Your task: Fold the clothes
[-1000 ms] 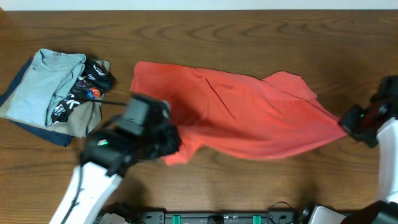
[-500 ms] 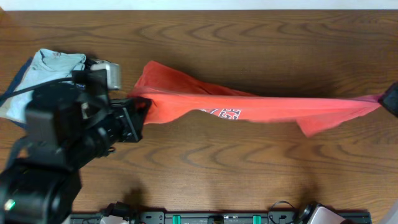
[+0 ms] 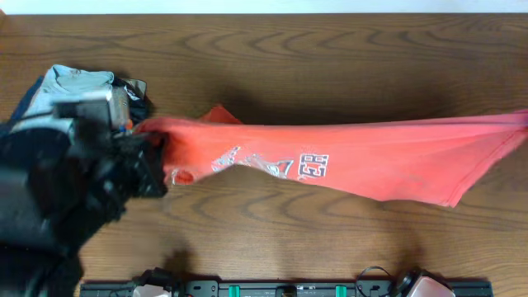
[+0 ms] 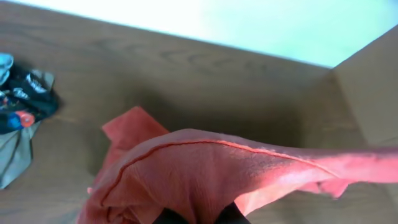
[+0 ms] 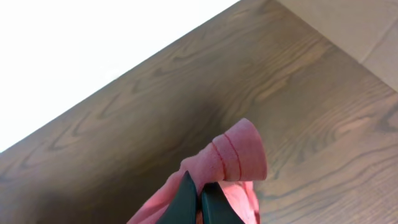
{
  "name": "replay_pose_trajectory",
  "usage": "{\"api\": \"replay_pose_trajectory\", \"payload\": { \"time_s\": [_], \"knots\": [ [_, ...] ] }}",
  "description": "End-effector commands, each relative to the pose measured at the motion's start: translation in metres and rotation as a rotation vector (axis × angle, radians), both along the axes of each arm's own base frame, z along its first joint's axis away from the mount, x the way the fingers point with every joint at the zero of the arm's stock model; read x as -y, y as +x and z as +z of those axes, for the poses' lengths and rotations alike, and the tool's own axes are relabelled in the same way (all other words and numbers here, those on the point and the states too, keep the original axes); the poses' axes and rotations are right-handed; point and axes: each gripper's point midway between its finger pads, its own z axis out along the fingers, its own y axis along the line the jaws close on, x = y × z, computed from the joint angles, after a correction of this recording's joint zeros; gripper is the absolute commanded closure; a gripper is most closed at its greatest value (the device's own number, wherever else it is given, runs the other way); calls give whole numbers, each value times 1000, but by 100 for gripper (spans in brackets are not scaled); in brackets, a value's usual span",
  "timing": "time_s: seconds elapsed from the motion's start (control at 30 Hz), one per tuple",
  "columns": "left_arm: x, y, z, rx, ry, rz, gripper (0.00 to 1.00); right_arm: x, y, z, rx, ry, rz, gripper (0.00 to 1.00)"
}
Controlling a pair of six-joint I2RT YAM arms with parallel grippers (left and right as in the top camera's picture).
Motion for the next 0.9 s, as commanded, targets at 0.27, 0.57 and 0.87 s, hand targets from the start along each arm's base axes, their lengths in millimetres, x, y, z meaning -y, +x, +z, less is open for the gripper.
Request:
{"api": "replay_pose_trajectory", "payload": {
  "time_s": [0.27, 0.57, 0.87],
  "knots": [
    [9, 166, -90, -142, 233, -41, 94, 16, 130, -77, -128, 41, 187, 99],
    [-18, 290, -4, 326, 68, 192, 94, 32, 224, 28, 443, 49, 177, 99],
    [-23, 259, 84, 461, -3, 180, 93, 70, 186, 56, 425, -64, 42, 99]
  ]
}}
